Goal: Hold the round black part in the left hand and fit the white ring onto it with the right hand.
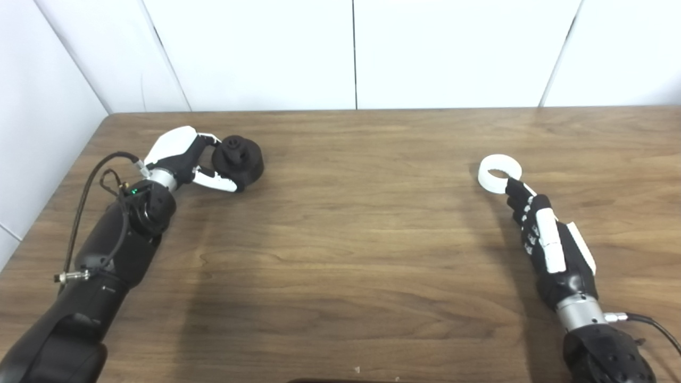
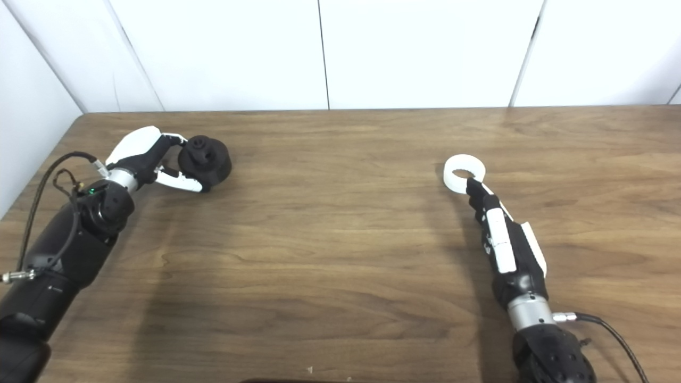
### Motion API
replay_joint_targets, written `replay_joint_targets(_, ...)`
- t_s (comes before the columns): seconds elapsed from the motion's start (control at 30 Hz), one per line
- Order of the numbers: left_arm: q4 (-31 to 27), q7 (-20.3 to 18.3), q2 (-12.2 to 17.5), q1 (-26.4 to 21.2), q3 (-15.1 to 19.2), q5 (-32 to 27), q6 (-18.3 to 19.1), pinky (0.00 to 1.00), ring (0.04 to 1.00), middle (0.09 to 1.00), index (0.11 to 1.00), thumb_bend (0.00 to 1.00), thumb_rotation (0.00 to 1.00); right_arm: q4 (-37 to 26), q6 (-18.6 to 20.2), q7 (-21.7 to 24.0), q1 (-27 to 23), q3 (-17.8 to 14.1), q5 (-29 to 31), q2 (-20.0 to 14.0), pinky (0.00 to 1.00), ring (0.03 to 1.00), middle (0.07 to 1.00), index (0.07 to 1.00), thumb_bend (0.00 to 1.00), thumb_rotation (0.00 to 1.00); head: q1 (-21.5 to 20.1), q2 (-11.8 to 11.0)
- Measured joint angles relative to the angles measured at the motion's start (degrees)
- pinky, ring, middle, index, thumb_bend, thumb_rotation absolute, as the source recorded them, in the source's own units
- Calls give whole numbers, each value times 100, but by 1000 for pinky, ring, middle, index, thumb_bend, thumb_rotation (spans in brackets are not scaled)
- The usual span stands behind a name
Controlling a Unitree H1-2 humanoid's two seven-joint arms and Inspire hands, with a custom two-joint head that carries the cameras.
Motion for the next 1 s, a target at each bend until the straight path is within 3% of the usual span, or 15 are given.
replay_joint_targets(0.47,-710,-107,-33,413,60,-115,116,838,944,881,630,715,335,-20,31,44,-1,0,3,-6,1000,963,934,905,610,1000,0,53)
replay_joint_targets(0.8,-1552,-348,-85,797,-16,-132,207,863,957,885,637,714,314,-23,45,50,-5,9,-4,-9,1000,961,932,906,609,1000,0,88)
replay_joint_targets(1.0,-2197,-562,-167,1111,-119,-124,225,863,961,895,635,718,356,-51,117,50,-10,24,-11,-9,1000,972,938,909,611,1000,0,114)
